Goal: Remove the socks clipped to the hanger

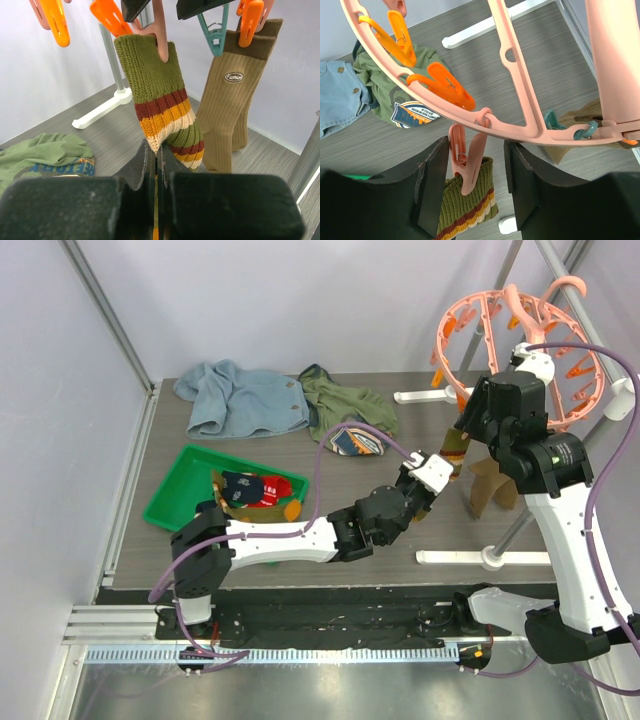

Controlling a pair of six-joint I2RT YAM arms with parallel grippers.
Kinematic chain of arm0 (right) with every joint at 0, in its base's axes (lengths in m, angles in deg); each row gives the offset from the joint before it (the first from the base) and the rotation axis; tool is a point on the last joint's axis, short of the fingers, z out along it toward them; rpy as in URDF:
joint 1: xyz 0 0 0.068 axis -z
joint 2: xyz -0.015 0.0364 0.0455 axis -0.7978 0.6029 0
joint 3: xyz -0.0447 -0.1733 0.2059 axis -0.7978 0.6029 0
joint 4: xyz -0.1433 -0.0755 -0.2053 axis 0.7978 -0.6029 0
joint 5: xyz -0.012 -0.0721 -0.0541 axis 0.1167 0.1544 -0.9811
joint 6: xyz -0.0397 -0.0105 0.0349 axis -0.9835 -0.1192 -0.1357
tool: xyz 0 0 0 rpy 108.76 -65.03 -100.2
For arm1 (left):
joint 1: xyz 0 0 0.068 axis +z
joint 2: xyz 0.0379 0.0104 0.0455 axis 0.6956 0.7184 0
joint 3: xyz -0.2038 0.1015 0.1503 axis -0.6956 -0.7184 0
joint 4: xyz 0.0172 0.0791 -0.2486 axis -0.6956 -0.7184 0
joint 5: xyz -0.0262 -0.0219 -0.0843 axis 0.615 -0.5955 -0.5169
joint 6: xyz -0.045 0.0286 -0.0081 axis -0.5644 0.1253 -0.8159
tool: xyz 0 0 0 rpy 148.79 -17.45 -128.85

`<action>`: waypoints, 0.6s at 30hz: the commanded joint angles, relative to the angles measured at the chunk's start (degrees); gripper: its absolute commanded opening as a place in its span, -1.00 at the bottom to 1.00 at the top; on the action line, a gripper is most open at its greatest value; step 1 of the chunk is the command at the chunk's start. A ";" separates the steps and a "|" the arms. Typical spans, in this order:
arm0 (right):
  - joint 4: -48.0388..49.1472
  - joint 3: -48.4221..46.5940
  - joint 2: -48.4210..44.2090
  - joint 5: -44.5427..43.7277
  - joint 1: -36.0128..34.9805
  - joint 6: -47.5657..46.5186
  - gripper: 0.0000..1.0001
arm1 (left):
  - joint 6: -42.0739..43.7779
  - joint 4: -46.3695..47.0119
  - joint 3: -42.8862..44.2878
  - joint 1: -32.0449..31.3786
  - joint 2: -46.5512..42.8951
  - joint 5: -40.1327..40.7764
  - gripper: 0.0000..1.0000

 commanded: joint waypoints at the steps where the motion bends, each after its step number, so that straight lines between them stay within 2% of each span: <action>1: 2.01 -0.04 -0.06 -1.26 -0.28 0.07 0.09 | 1.32 4.87 2.22 -0.74 -0.27 1.57 -1.00; 6: 2.63 -0.12 0.21 0.33 -0.28 0.51 0.09 | 1.76 4.78 2.31 -0.83 0.08 1.83 -1.00; 18: 1.57 -1.17 1.26 -2.48 -1.94 0.51 0.10 | 2.82 4.78 2.92 -1.09 0.79 2.18 -1.00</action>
